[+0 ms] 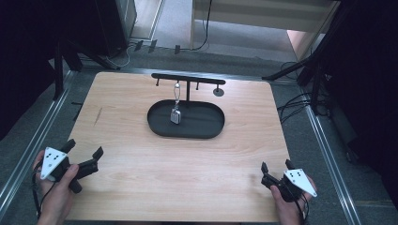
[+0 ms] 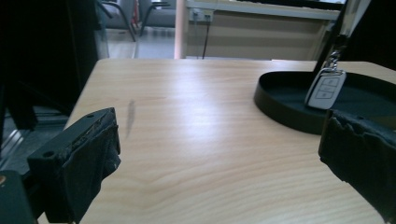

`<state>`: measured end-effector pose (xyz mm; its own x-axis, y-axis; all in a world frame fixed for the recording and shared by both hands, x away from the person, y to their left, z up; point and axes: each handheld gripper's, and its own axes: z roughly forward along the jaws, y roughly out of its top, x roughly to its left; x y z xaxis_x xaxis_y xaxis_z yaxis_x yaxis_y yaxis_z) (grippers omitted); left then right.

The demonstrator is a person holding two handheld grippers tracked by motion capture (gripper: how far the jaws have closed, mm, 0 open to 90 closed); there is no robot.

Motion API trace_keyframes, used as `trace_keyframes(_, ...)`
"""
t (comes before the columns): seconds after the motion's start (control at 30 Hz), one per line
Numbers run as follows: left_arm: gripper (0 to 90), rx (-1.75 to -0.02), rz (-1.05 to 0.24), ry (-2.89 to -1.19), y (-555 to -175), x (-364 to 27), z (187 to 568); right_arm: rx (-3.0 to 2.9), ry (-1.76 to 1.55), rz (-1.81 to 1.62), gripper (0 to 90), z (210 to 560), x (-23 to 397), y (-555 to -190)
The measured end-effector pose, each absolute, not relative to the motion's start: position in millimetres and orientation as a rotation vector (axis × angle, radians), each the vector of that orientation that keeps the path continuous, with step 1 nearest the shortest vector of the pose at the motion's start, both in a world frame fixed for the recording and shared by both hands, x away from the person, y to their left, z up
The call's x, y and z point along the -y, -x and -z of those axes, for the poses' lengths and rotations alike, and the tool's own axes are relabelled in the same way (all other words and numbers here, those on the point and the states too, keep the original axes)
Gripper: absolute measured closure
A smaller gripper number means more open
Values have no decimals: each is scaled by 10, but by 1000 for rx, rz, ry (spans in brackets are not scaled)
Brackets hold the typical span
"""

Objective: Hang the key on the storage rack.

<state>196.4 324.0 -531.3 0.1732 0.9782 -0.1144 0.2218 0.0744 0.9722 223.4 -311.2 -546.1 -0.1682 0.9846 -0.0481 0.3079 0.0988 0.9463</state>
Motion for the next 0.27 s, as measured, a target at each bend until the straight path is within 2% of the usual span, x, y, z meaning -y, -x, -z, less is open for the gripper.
trace_keyframes(0.17,0,-1292,-897,-1299,-1819,-3409,5460,-1599,-1307,-1097,119,5460,3108,-2235)
trace_keyframes(0.27,0,-1287,-946,-1342,-1805,-3442,5492,-1604,-1310,-1095,119,5460,3109,-2239)
